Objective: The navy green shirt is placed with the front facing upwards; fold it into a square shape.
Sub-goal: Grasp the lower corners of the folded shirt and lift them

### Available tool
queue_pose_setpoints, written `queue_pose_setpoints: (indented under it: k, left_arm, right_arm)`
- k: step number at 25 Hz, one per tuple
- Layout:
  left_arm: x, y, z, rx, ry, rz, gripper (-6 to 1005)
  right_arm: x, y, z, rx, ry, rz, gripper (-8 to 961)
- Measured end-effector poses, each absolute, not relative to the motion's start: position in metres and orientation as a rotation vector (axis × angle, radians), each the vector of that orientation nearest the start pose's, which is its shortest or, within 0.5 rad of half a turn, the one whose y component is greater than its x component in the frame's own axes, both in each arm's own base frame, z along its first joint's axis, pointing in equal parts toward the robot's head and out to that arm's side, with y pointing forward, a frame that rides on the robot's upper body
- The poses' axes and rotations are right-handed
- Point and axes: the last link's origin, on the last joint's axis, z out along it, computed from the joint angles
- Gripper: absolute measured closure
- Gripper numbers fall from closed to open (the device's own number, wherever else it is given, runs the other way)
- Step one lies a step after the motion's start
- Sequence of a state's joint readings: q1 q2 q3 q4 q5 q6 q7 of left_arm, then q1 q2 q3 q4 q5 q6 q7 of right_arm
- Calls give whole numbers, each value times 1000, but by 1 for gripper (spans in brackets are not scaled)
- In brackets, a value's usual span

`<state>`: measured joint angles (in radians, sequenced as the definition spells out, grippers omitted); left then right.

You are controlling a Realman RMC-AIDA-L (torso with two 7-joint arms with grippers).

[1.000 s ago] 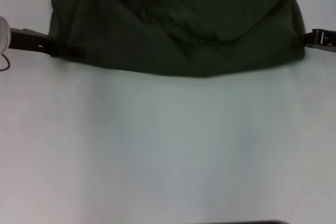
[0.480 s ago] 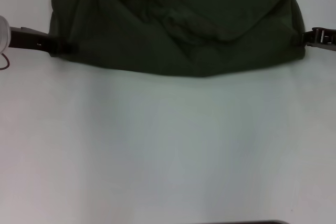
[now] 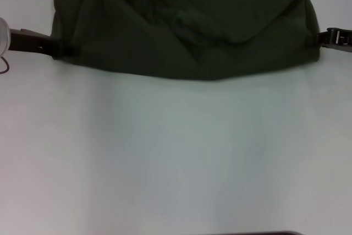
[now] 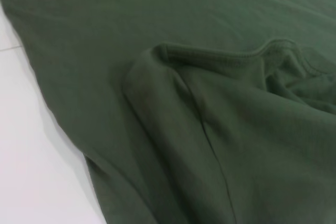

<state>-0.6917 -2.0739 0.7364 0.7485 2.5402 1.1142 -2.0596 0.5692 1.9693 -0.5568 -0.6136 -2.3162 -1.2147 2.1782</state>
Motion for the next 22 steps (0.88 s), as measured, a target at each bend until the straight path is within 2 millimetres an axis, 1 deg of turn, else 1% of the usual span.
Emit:
queue_pose_setpoints:
  k: [11, 14, 22]
  left_arm:
    - [-287, 401, 8, -2358, -1105, 40, 643]
    - [-289, 400, 8, -2346, -1109, 44, 858]
    - [-292, 403, 10, -2317, -1099, 46, 942]
  right_arm:
    - [342, 366, 48, -2055, 1617, 395, 926]
    - [342, 366, 48, -2055, 1616, 396, 926]
    - [342, 365, 48, -2056, 1617, 396, 926]
